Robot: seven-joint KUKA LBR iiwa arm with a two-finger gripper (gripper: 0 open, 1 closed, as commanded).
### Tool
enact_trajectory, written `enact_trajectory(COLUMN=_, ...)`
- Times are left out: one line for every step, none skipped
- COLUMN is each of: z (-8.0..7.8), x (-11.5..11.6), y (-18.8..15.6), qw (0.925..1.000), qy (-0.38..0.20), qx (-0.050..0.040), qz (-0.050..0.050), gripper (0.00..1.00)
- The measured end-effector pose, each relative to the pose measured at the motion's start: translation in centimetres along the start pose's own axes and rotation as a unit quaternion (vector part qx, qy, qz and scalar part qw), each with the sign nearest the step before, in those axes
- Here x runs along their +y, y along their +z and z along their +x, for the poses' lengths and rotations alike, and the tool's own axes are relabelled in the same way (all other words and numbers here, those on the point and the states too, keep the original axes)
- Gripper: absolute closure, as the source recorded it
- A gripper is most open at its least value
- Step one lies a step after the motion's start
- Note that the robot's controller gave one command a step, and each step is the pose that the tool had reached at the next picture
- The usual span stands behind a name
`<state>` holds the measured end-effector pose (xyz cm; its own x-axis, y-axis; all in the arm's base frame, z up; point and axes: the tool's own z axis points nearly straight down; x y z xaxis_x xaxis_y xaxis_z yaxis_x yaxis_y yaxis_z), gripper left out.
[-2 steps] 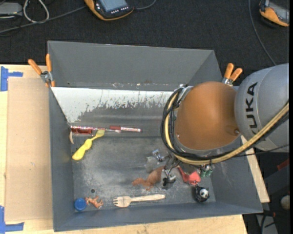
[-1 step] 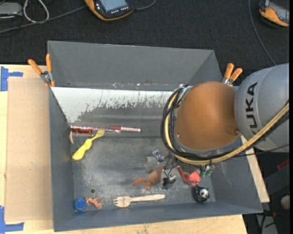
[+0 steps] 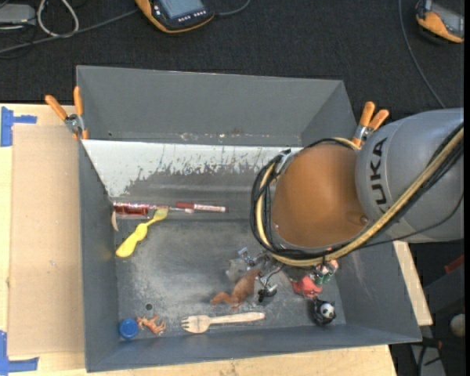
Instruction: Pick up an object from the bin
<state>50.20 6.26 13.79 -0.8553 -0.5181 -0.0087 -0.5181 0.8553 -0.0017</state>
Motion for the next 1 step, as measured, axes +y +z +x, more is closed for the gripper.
enact_trajectory(z=-0.30, x=0.32, y=-5.57, qw=1.0000, qy=0.001, qx=0.0030, qz=-0.002, gripper=1.00)
